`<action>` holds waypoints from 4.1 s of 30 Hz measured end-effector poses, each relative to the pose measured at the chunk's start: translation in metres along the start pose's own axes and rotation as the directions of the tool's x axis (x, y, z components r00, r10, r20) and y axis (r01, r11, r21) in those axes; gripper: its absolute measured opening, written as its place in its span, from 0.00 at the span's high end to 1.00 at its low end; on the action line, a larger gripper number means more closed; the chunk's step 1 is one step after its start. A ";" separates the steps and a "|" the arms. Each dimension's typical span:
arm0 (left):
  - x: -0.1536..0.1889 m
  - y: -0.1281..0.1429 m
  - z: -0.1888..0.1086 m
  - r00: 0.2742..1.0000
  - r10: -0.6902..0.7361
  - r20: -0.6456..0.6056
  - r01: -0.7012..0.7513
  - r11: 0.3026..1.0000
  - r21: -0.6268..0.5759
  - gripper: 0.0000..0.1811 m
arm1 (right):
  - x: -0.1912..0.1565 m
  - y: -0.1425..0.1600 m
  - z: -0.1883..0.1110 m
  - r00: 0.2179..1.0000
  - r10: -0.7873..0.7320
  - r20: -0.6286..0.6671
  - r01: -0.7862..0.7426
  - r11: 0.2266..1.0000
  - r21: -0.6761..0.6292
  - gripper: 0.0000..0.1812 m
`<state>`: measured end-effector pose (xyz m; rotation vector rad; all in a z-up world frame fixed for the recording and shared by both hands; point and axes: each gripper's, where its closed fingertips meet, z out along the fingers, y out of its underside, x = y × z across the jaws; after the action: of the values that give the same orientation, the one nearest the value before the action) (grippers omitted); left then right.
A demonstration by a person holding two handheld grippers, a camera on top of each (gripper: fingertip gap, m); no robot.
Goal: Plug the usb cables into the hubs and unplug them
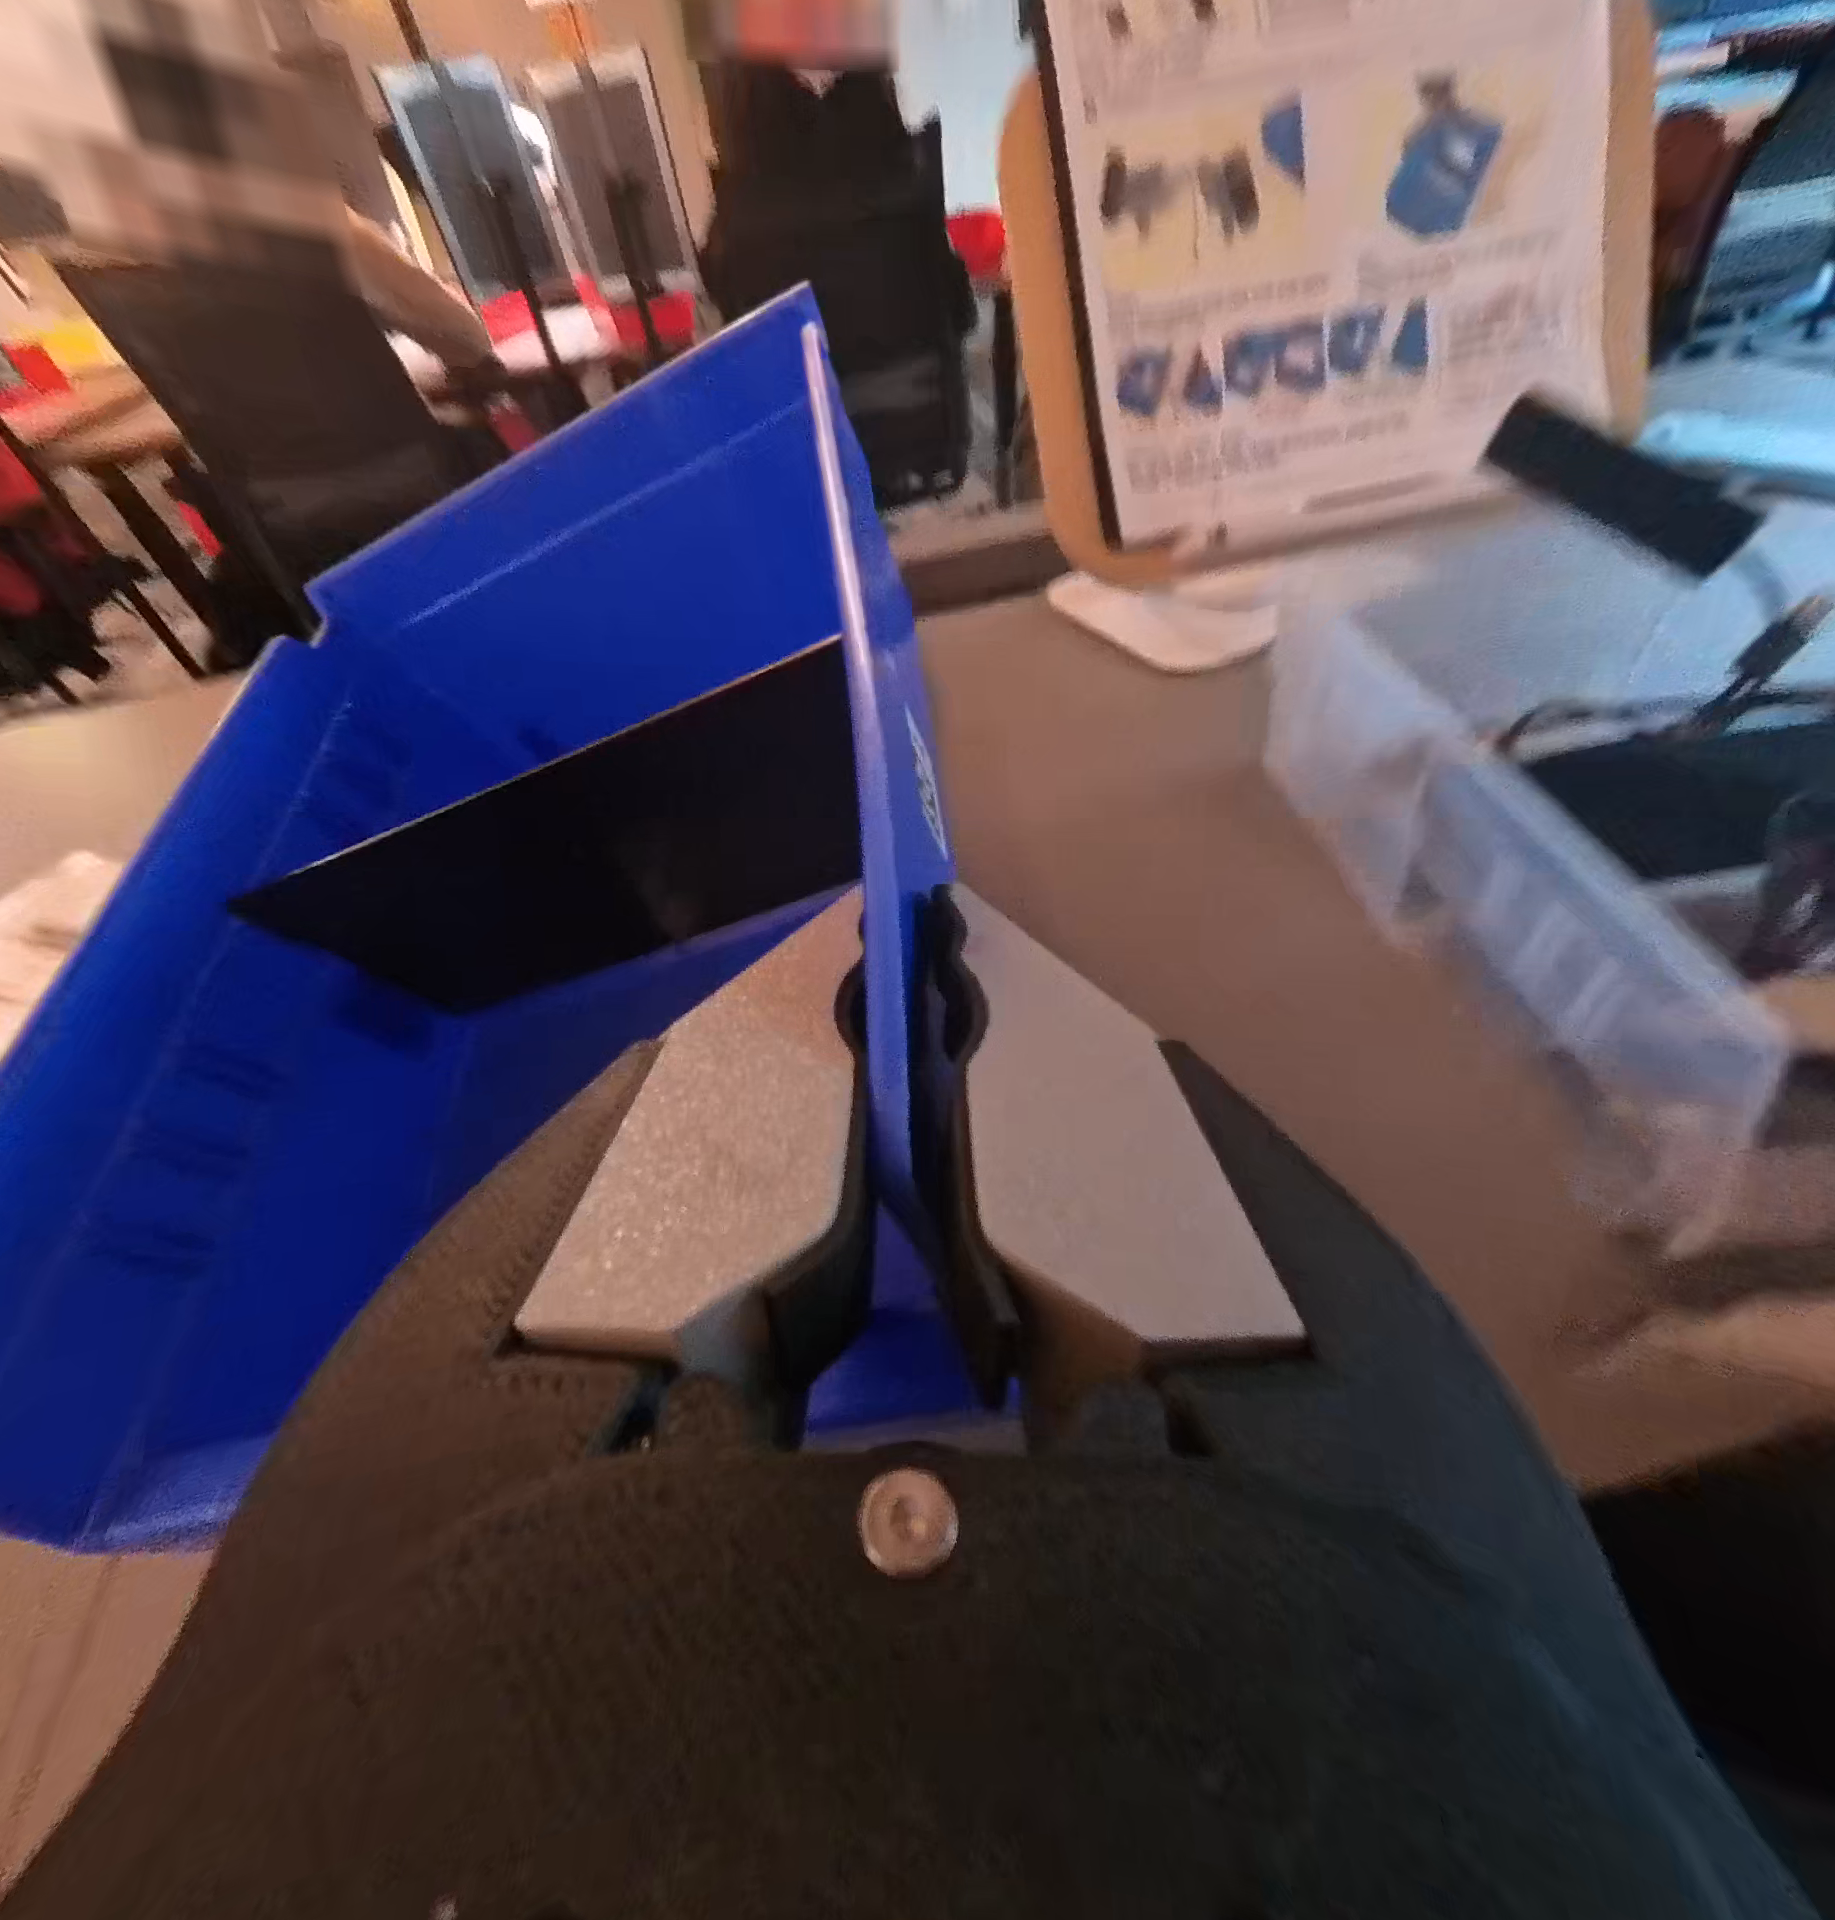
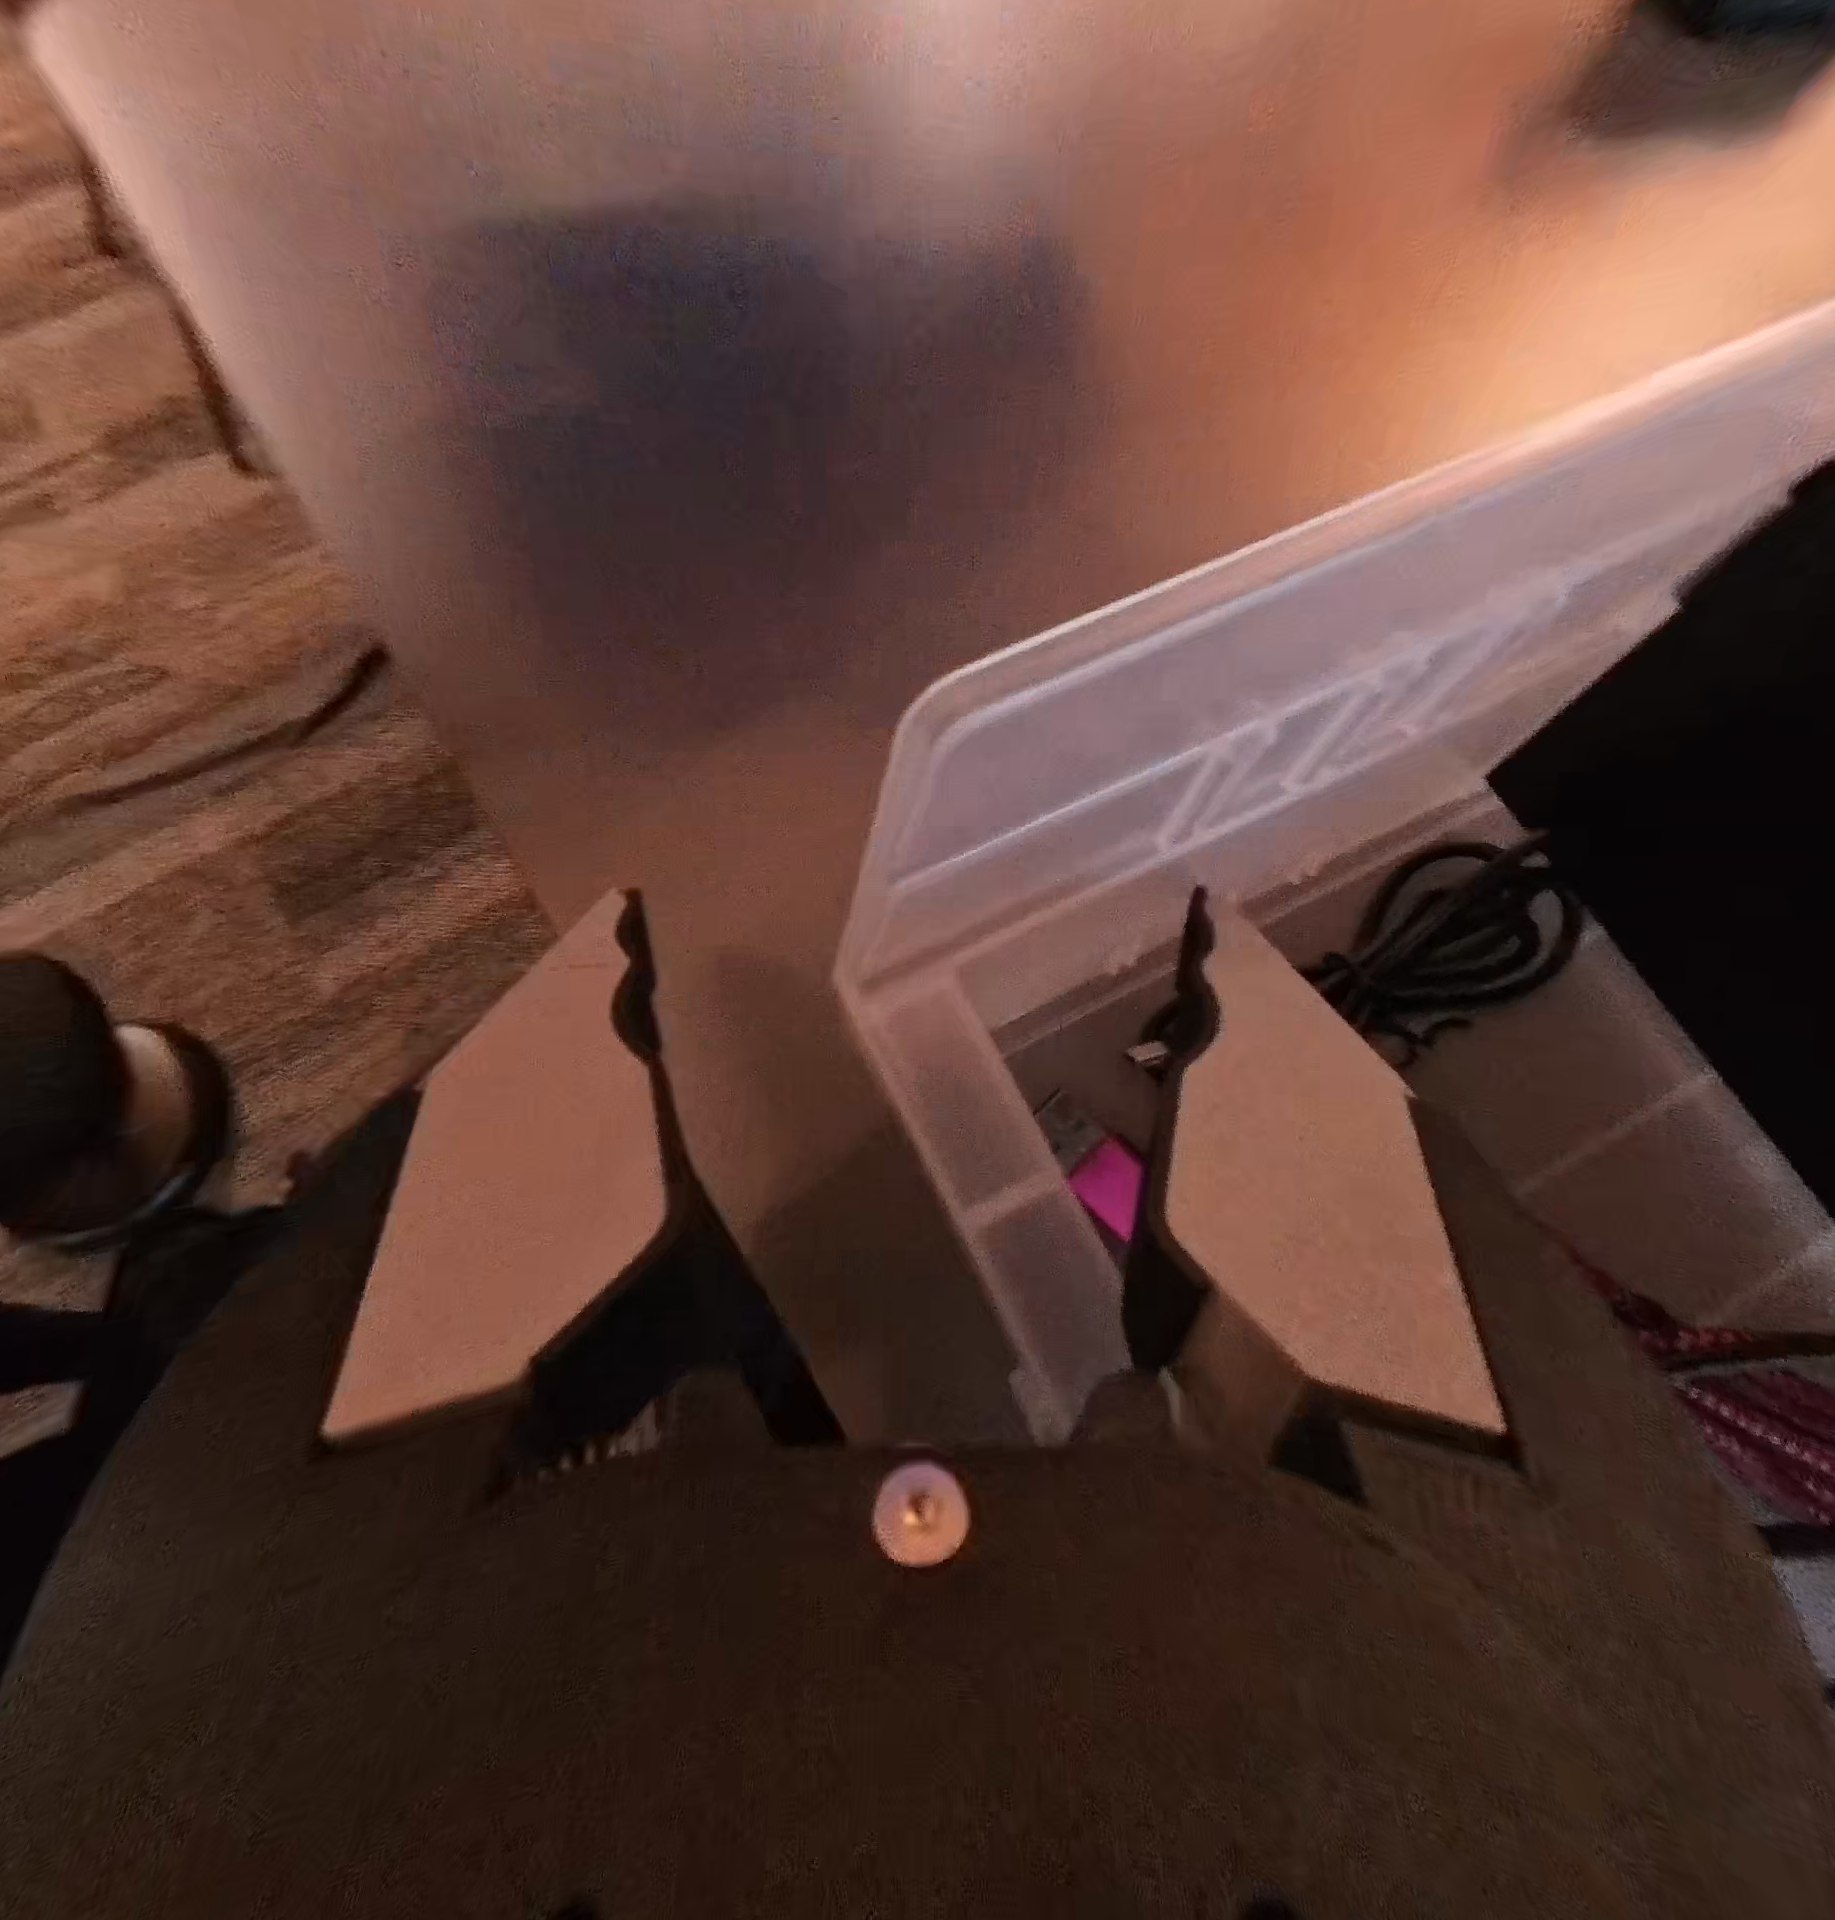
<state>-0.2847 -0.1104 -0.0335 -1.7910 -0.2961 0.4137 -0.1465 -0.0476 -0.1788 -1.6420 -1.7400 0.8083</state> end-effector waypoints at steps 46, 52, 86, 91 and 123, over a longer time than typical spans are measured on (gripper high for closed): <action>0.186 0.051 -0.008 0.892 0.300 -0.339 -0.372 0.912 -0.170 0.56 | 0.123 0.098 -0.203 0.954 -0.119 -0.274 0.080 0.986 -0.148 0.73; 0.165 0.085 -0.001 0.927 0.211 -0.310 -0.281 0.939 -0.200 0.64 | 0.213 0.161 -0.290 0.832 -0.066 -0.551 -0.119 0.948 -0.294 0.69; 0.049 0.097 0.042 0.996 0.081 -0.036 -0.086 0.973 -0.213 0.96 | 0.230 0.146 -0.235 0.717 0.108 -0.688 -0.139 0.990 0.010 0.96; 0.062 0.095 0.044 0.995 0.055 -0.083 -0.071 0.977 -0.200 0.96 | 0.255 0.162 -0.251 0.713 0.295 -0.636 -0.287 0.951 0.119 0.98; -0.022 -0.018 0.088 0.929 0.278 -0.246 -0.337 0.910 -0.242 0.83 | 0.160 0.036 -0.104 0.988 -0.105 -0.109 0.107 0.994 0.013 0.84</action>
<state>-0.3419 -0.0376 -0.0327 -2.1528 0.0853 0.4186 -0.0508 0.1168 -0.1374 -1.5385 -1.7223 0.6714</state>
